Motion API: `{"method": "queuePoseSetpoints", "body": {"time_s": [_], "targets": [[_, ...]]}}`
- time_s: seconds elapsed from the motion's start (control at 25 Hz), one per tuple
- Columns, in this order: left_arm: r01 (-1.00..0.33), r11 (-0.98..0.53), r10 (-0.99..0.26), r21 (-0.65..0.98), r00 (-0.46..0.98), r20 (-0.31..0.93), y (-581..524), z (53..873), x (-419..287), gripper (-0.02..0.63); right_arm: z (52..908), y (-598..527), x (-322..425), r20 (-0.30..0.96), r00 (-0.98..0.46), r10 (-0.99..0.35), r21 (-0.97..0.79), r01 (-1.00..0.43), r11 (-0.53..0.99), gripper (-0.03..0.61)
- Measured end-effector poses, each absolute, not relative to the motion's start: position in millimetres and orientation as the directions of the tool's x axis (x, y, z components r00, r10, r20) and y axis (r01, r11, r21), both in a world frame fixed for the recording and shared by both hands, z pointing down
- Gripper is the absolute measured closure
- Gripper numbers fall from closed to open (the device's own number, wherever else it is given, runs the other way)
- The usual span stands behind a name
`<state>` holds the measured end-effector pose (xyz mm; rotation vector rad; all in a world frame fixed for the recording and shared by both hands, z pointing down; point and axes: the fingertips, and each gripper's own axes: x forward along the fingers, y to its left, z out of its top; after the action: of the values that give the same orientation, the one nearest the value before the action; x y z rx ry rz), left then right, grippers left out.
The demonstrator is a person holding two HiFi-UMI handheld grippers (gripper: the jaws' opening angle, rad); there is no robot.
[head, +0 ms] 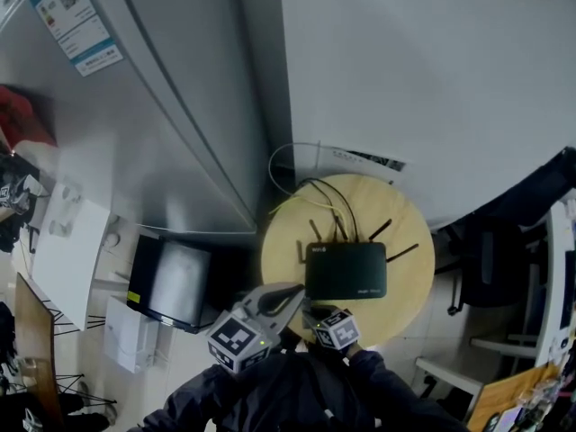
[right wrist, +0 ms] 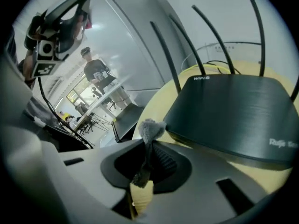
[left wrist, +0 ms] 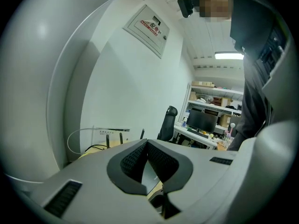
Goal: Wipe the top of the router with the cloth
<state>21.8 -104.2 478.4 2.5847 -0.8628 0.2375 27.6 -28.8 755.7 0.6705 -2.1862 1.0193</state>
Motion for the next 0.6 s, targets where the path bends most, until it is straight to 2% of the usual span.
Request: {"method": "queuePoseSetpoints", "body": {"time_s": [0.28,0.6], "targets": [[-0.607,-0.722,-0.529,0.332,0.794,0.3,-97,480,19,0.621,769,-43,62,0.746,-0.632,-0.21,-0.488,-0.734,0.474,0.508],[-0.585,-0.742,-0.511,0.329,0.81,0.287,-95,476,39,0.621,780,-46,177,0.796,-0.531,-0.29,-0.426,-0.832,0.355,0.509]]}}
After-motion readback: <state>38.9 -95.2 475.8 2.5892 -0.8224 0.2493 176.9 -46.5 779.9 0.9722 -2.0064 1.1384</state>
